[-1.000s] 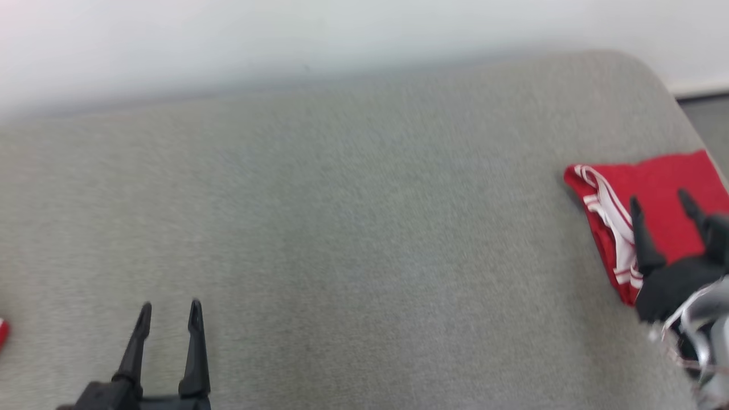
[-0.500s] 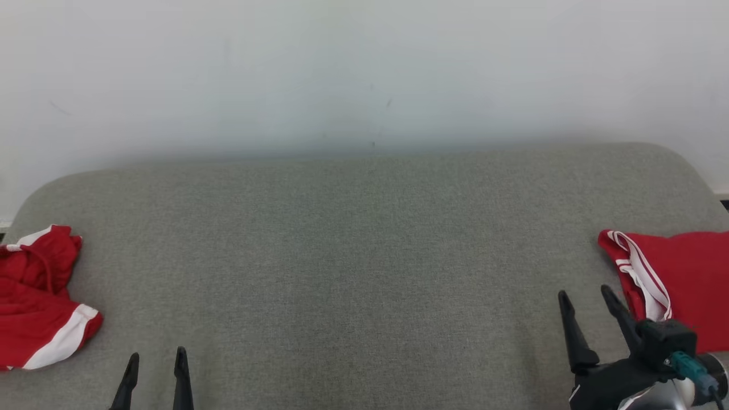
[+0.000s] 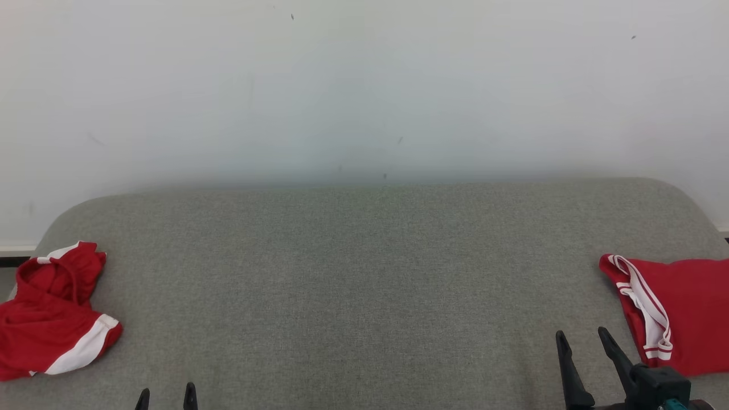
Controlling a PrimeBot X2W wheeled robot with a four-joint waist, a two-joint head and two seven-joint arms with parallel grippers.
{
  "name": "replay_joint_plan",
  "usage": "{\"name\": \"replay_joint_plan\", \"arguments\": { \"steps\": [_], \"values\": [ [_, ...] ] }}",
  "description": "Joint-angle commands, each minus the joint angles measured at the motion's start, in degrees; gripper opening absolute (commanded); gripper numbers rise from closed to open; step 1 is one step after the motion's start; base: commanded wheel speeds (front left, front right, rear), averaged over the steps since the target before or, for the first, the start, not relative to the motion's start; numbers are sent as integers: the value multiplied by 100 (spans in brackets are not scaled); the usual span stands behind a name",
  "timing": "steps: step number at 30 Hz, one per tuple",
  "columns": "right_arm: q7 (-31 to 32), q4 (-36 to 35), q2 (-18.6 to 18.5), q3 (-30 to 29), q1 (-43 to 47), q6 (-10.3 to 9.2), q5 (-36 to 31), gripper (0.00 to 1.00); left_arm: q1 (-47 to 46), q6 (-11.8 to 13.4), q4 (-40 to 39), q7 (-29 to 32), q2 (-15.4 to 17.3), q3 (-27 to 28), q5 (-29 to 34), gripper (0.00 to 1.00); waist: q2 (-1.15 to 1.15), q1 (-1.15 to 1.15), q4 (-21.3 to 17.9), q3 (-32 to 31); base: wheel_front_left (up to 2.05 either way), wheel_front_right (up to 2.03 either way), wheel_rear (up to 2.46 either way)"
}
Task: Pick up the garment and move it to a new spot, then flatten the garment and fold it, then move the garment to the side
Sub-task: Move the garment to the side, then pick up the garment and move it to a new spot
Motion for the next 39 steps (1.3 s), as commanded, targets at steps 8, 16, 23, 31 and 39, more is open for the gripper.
{"name": "replay_joint_plan", "arguments": {
  "steps": [8,16,23,31,39],
  "values": [
    [31,-28,154,-109,197,-16,62,100,-57,-34,43,-15,-21,-29,45,100,1,1,-77,11,0,0,0],
    [35,-70,238,-160,249,-16,48,100,-133,-31,142,-15,-23,-87,40,100,1,1,-48,69,0,0,0],
    [42,-91,275,-155,227,-16,40,100,-229,-35,147,-15,-24,-114,18,100,1,1,-24,98,0,0,0],
    [36,-91,284,-190,217,-16,30,100,-326,-38,102,-15,-25,-146,12,100,1,1,79,126,0,0,0],
    [-10,-98,325,-209,233,-16,70,100,-338,-39,74,-15,15,-154,50,100,1,1,694,88,0,0,0]
  ]
}}
